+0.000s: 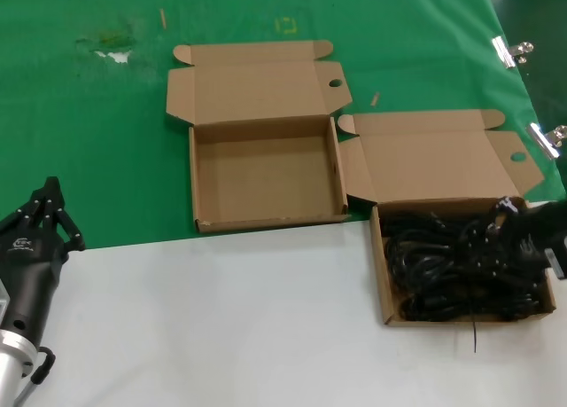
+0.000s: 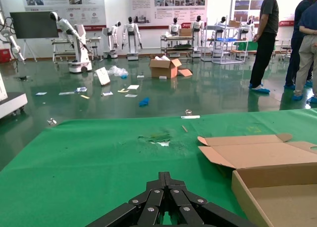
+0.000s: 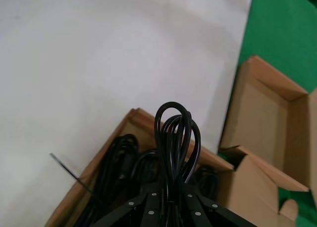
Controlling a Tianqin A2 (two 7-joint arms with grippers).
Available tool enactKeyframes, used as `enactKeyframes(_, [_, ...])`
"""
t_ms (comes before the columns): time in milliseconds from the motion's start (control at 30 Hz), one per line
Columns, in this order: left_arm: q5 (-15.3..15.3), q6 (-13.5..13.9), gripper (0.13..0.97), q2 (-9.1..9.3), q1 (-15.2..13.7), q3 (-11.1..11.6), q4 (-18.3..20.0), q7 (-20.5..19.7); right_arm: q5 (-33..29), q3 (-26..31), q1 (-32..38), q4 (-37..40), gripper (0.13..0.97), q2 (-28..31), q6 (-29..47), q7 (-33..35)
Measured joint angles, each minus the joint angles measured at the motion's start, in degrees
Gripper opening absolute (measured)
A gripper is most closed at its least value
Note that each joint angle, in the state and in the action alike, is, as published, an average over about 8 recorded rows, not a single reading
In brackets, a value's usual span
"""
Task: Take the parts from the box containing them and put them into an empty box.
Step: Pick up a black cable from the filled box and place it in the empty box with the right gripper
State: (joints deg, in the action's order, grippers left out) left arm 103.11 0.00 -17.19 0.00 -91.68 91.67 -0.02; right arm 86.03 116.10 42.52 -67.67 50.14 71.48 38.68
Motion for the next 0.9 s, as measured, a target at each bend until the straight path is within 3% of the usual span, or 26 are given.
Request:
enactKeyframes(533, [0.00,0.00,0.140,0.00,0.00,0.00,0.00,0.00,0.02,0.25,2.21,-5.24,0.176,-4.13,-1.41,-11.86])
enactKeyframes(900, [0.00,0.00,0.140,0.00,0.00,0.00,0.00,0.00,-4.32,3.32,5.65,-3.69,0.176,-11.61,-6.70,-13.31])
